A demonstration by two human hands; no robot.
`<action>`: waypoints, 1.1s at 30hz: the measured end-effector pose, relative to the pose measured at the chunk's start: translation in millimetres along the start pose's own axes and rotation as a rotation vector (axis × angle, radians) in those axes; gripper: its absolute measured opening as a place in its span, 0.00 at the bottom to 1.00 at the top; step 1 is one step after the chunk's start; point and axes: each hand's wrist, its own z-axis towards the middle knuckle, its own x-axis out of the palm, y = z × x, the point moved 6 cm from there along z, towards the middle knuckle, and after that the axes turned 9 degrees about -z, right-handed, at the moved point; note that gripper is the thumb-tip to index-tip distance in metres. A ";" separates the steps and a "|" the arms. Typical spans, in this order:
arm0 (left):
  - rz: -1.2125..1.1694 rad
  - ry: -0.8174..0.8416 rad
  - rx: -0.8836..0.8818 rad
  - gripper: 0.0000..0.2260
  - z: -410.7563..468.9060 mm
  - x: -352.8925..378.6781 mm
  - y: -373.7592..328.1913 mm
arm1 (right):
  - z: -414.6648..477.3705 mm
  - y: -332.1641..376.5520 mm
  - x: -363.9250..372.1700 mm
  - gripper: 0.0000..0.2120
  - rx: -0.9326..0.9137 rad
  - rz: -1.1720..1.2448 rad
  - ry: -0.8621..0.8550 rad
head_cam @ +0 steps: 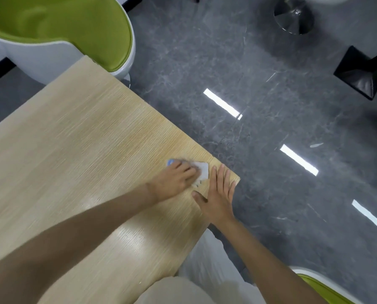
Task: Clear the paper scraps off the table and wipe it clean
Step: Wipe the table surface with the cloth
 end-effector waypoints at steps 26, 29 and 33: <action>-0.081 -0.112 -0.049 0.14 -20.4 -3.1 64.8 | 33.3 62.2 -12.7 0.39 -0.071 -0.133 -0.042; -0.158 -0.349 -0.426 0.16 -33.3 -14.9 147.6 | 35.4 60.5 -11.2 0.39 -0.067 -0.151 -0.040; -0.509 -0.489 -0.939 0.10 -12.7 -40.9 149.8 | 34.8 61.0 -9.6 0.39 -0.062 -0.126 -0.049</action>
